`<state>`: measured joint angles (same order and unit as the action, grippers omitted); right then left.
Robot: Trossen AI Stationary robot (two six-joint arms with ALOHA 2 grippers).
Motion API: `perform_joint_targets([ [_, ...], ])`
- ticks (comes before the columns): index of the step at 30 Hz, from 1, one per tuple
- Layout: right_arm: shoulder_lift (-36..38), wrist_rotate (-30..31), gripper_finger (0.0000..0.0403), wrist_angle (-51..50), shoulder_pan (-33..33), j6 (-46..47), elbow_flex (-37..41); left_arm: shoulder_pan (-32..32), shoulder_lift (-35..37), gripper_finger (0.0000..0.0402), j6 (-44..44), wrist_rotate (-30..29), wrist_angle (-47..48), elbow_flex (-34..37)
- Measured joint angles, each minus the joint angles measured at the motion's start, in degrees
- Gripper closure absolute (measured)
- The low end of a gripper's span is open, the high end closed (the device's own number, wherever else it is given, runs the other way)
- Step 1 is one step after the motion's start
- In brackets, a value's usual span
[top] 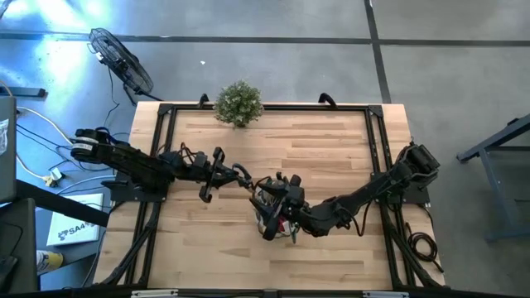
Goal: Pick & Place Garden tools in Gardening bag
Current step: Put the green scissors into the green bag
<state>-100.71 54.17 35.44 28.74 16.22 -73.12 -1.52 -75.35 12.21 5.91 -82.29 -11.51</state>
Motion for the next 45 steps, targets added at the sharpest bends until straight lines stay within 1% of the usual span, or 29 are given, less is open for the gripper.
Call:
perform_joint_targets([
  [4, 0.0, 0.0, 0.0165, 0.0, -0.6, 0.1, 0.0, 0.0, 0.0, 0.0353, 0.1, 1.2, 1.3, 0.0],
  [15, 0.0, -1.7, 0.0165, -0.9, -1.5, 0.3, 0.0, -0.5, -0.1, 0.0353, 0.1, 0.9, 1.4, -0.4],
  [24, 0.0, -1.7, 0.0165, -1.2, -1.0, 0.7, 0.0, -6.9, -1.7, 0.0353, -6.6, -3.2, 3.7, -3.0],
  [35, 0.0, -2.0, 0.0165, -2.2, -0.9, 2.2, 0.0, -7.1, -6.3, 0.0353, -8.0, -5.0, 4.5, -5.8],
  [41, 0.0, -2.0, 0.0165, -2.2, -0.6, 2.2, 0.0, -7.1, -6.4, 0.0353, -11.1, -7.9, 4.6, -5.8],
  [45, 0.0, -2.2, 0.0165, -2.2, -0.6, 2.2, 0.0, -7.1, -6.4, 0.0353, -12.7, -8.7, 4.7, -5.8],
])
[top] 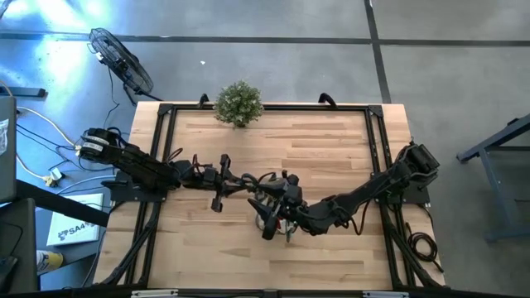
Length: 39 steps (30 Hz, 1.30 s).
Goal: Pick & Place Garden tools in Gardening bag
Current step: Put the green scissors into the green bag
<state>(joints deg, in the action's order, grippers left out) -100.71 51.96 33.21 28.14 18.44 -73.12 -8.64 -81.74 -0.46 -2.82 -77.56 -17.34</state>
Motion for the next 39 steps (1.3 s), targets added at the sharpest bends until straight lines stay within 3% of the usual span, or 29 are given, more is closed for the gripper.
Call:
perform_joint_targets([
  [11, 0.0, -0.1, 0.0165, 0.0, 0.0, 0.0, 0.0, 0.0, 0.0, 0.0353, -0.3, 1.2, 1.7, 0.0],
  [19, 0.0, -0.1, 0.0165, 0.0, 0.0, 0.0, 0.0, -0.1, -0.1, 0.0353, 3.9, 8.6, 3.8, -1.3],
  [28, 0.0, -1.2, 0.0165, 0.3, 0.0, 1.3, 0.0, -5.7, -7.0, 0.0353, 1.7, 8.6, 5.4, -6.1],
  [39, 0.0, -1.2, 0.0165, 0.1, 0.8, 1.3, 0.0, -5.6, -8.9, 0.0353, 0.7, 8.4, 7.3, -7.4],
])
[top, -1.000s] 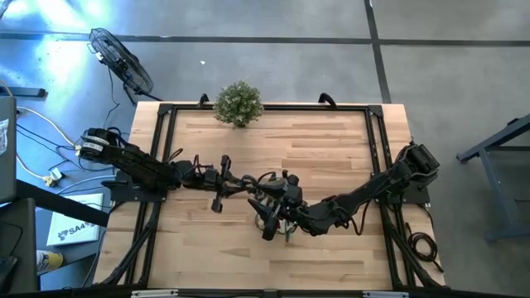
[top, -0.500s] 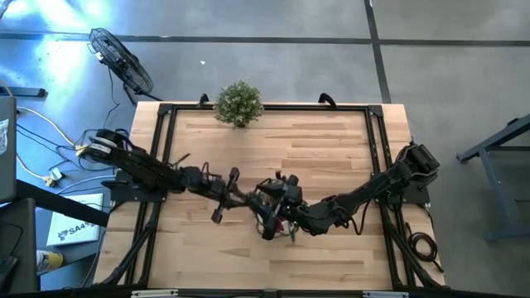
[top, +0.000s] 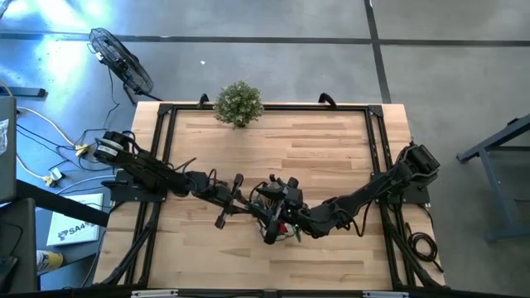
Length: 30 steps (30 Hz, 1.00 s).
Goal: Pick & Place Garden tools in Gardening bag
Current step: Put the green scissors into the green bag
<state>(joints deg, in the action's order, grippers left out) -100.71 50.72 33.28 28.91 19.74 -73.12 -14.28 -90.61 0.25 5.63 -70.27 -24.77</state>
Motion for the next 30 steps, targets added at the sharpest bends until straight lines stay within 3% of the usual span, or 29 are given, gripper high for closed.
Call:
perform_joint_targets([
  [15, 0.0, -0.2, 0.0165, -1.9, 0.0, 0.0, 0.0, 0.0, -0.1, 0.0353, -1.4, -1.8, 2.4, 0.0],
  [30, 0.0, -0.3, 0.0165, -2.1, 0.8, 0.2, 0.0, 0.0, -6.6, 0.0353, -2.0, -2.0, 2.0, -3.9],
])
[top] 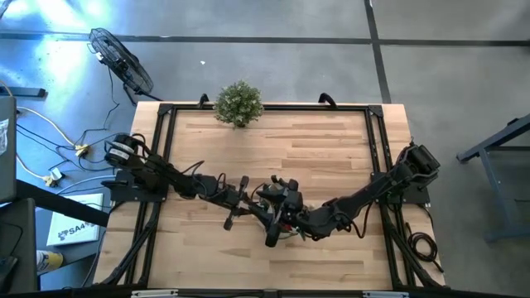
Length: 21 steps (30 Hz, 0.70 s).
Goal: Pick & Place Garden tools in Gardening bag
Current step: Put the green scissors into the green bag
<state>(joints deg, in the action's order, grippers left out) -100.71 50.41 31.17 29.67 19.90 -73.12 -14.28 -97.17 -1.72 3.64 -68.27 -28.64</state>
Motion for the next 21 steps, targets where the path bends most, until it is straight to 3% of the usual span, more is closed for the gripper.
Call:
perform_joint_targets([
  [4, 0.0, 0.0, 0.0165, -0.8, 0.1, 0.0, 0.0, 0.0, 0.0, 0.0346, 0.3, -0.6, 0.1, 0.0],
  [11, 0.0, 0.0, 0.0165, -1.0, 0.1, 0.0, 0.0, 0.0, -0.2, 0.0260, 0.4, -1.2, 0.5, 0.1],
  [21, 0.0, -1.5, 0.0165, -1.0, 0.2, 0.0, 0.0, 0.0, -0.2, 0.0255, 0.5, -1.7, -1.9, 0.1],
])
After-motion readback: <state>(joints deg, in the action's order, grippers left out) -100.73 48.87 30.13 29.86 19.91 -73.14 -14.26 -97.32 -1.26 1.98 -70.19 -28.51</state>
